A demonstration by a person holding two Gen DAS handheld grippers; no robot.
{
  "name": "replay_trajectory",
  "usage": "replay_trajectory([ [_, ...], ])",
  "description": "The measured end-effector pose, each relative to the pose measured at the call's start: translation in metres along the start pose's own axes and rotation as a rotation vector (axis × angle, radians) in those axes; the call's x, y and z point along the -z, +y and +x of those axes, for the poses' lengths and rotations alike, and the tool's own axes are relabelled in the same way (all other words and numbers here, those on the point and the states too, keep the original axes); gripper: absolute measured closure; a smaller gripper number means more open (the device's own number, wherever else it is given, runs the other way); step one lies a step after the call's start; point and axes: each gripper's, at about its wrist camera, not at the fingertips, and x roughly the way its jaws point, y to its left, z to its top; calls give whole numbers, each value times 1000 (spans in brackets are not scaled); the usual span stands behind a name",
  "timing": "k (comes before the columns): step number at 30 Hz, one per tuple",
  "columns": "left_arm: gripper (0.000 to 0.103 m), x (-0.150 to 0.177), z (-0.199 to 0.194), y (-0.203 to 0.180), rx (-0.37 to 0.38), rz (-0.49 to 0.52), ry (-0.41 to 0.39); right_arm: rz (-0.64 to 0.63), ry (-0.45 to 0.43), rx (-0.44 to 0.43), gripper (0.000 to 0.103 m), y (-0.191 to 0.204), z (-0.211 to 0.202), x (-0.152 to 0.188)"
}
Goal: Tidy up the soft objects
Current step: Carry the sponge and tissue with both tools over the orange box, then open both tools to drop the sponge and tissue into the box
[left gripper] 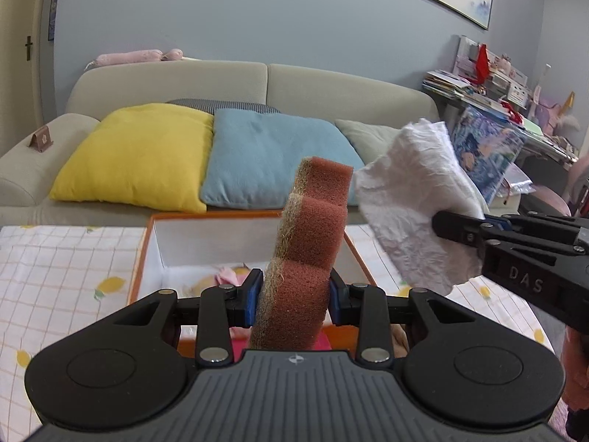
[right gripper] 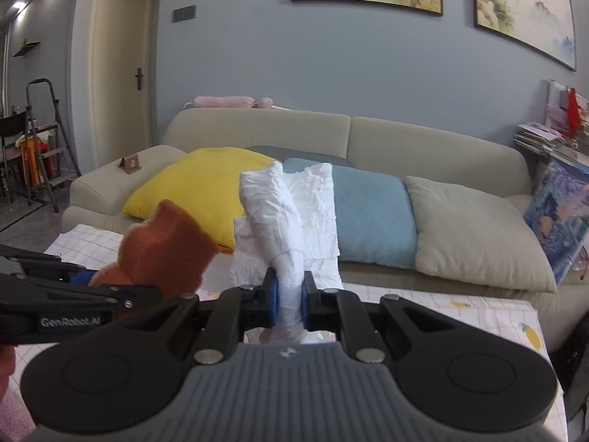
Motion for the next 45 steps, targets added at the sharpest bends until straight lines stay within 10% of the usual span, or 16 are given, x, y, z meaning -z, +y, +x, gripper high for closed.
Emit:
replay_trajectory([
  [31, 67, -6, 129, 38, -30, -17, 224, -247, 418, 71, 90, 19, 204, 48],
  [45, 68, -21, 136, 36, 62, -75, 210, -299, 376, 73, 58, 18, 188, 42],
])
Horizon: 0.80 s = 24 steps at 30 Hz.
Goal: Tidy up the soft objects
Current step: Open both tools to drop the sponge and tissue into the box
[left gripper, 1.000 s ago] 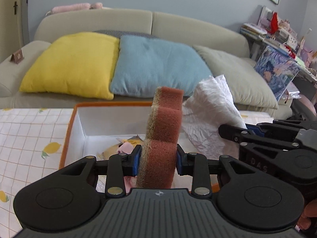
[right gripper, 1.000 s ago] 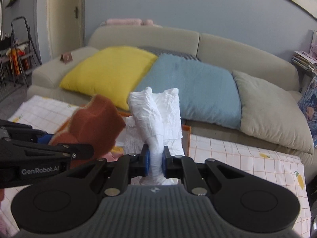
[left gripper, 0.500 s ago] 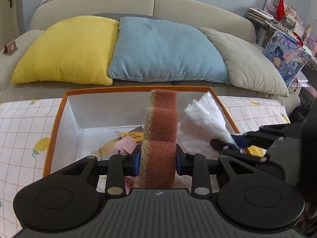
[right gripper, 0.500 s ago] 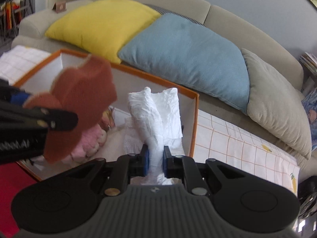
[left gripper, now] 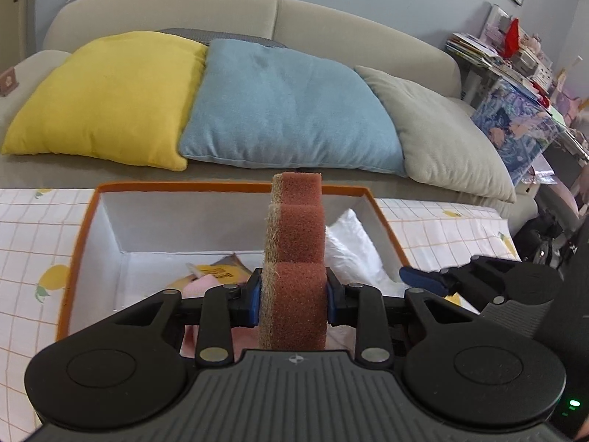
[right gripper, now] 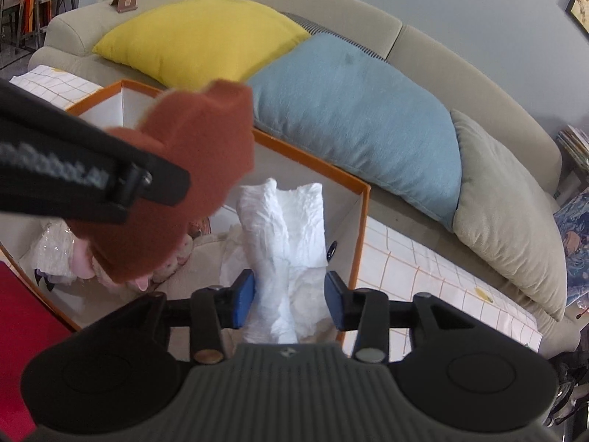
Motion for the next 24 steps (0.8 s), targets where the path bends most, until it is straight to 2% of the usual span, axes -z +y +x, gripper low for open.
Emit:
replay_trajectory([
  [3, 68, 1, 9, -4, 40, -1, 22, -3, -16, 11, 53, -1, -7, 0],
  [6, 68, 3, 22, -4, 42, -7, 53, -5, -28, 29, 50, -2, -13, 1],
  [11, 68, 7, 42, 3, 86, -55, 139, -10, -28, 38, 47, -3, -18, 5],
  [16, 68, 15, 49, 1, 7, -18, 200, -8, -23, 45, 47, -4, -18, 8],
  [19, 67, 16, 47, 0, 0, -5, 212, -7, -26, 44, 47, -5, -19, 9],
  [21, 62, 15, 43, -3, -26, 25, 201, -7, -29, 43, 46, -5, -20, 9],
  [23, 48, 14, 36, -7, -36, 45, 184, -8, -33, 46, 46, -6, -22, 10],
  [24, 44, 14, 31, -8, -40, 48, 172, -6, -36, 49, 45, -6, -24, 10],
])
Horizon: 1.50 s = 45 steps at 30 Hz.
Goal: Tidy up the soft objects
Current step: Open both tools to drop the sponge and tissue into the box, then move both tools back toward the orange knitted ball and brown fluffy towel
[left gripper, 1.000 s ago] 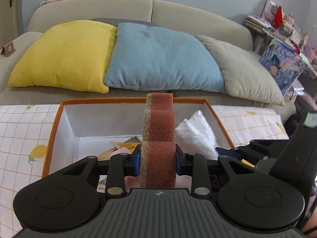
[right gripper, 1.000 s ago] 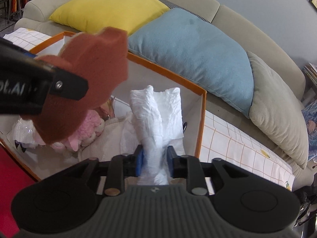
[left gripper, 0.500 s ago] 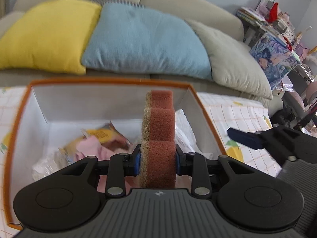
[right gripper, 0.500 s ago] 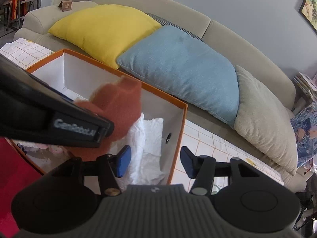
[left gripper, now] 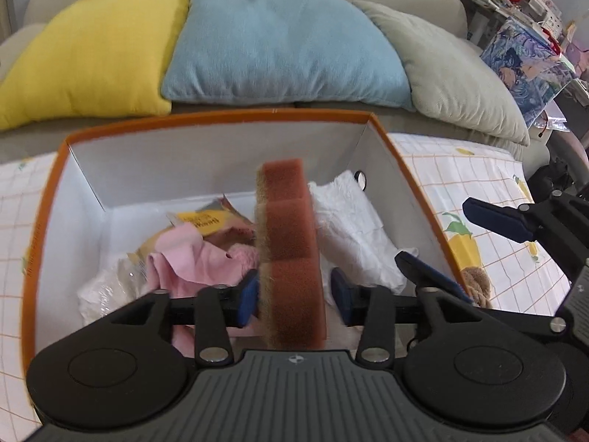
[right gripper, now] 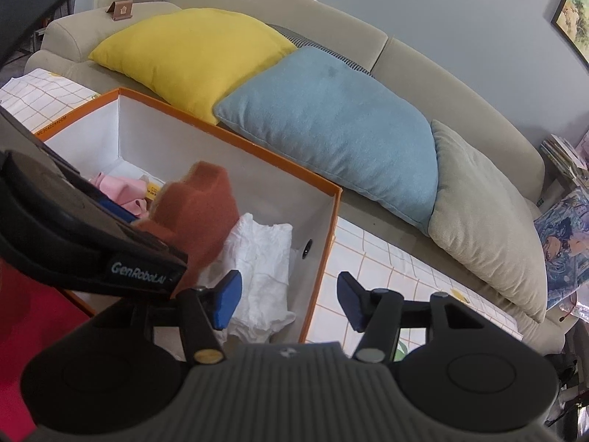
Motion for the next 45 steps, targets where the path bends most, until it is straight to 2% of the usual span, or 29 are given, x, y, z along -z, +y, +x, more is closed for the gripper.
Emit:
replay_trajectory([
  [2, 32, 0, -9, -3, 2, 6, -24, 4, -3, 5, 44, -2, -4, 0],
  [3, 31, -1, -14, -3, 9, 8, -34, 9, -6, 5, 42, -3, -6, 1],
  [12, 30, 13, -70, -17, -6, 45, -176, 59, -57, 18, 38, -15, -44, 9],
  [18, 30, 38, -110, -30, -29, 70, -286, 149, -110, 17, 36, -24, -84, 26],
  [24, 30, 70, -135, -48, -25, 99, -353, 253, -150, 22, 34, -31, -125, 58],
  [30, 31, 104, -139, -68, -3, 141, -335, 342, -133, 46, 33, -36, -150, 100],
  [36, 32, 134, -126, -83, 33, 189, -272, 408, -86, 66, 33, -40, -156, 140],
  [45, 33, 159, -95, -110, 47, 306, -169, 373, -27, 82, 33, -37, -142, 182],
])
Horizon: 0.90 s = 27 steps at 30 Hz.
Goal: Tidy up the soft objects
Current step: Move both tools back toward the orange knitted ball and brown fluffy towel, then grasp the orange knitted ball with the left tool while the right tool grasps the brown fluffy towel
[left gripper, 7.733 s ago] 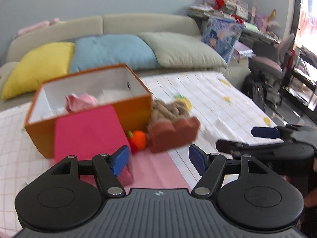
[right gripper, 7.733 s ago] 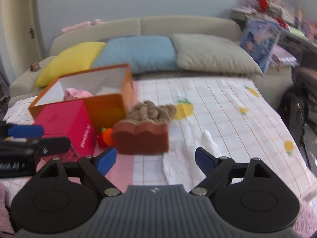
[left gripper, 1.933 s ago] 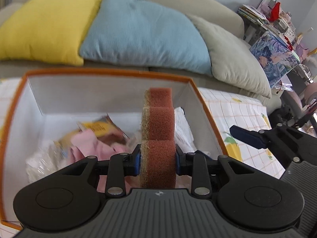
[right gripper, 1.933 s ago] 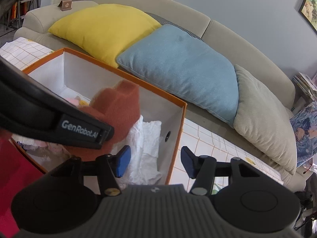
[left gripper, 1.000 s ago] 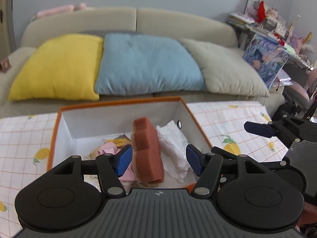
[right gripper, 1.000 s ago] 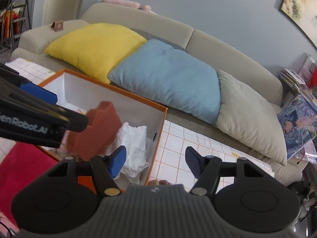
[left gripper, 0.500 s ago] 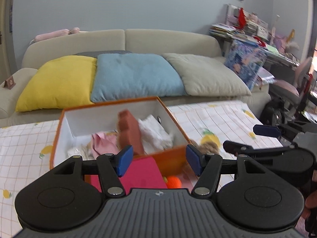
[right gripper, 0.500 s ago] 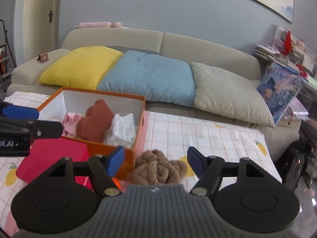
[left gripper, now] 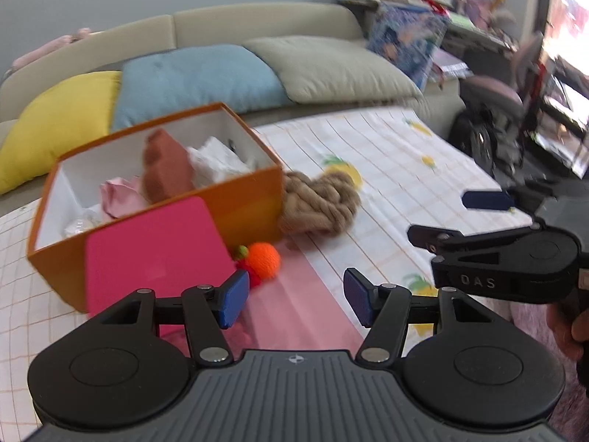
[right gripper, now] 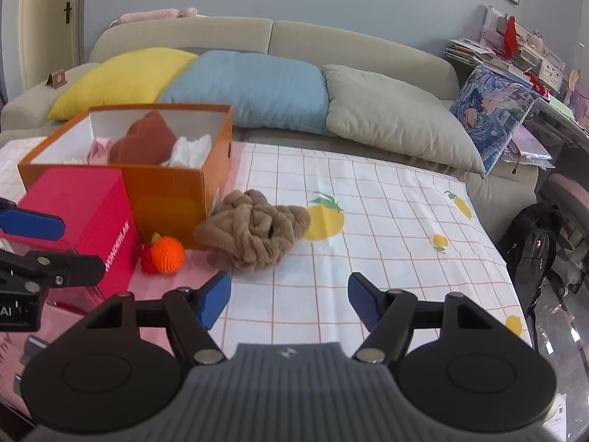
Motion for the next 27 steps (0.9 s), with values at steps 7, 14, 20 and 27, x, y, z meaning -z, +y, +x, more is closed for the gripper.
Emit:
replay_trajectory([
  [7, 33, 6, 22, -11, 5, 92, 62, -17, 21, 9, 33, -3, 19, 11],
  [14, 36, -8, 50, -21, -73, 264, 90, 34, 55, 13, 34, -14, 39, 11],
  [20, 39, -25, 86, -34, -138, 493, 200, 65, 75, 19, 34, -22, 54, 11],
  [27, 40, -29, 132, -42, -203, 650, 362, 80, 90, -8, 34, -28, 69, 13],
])
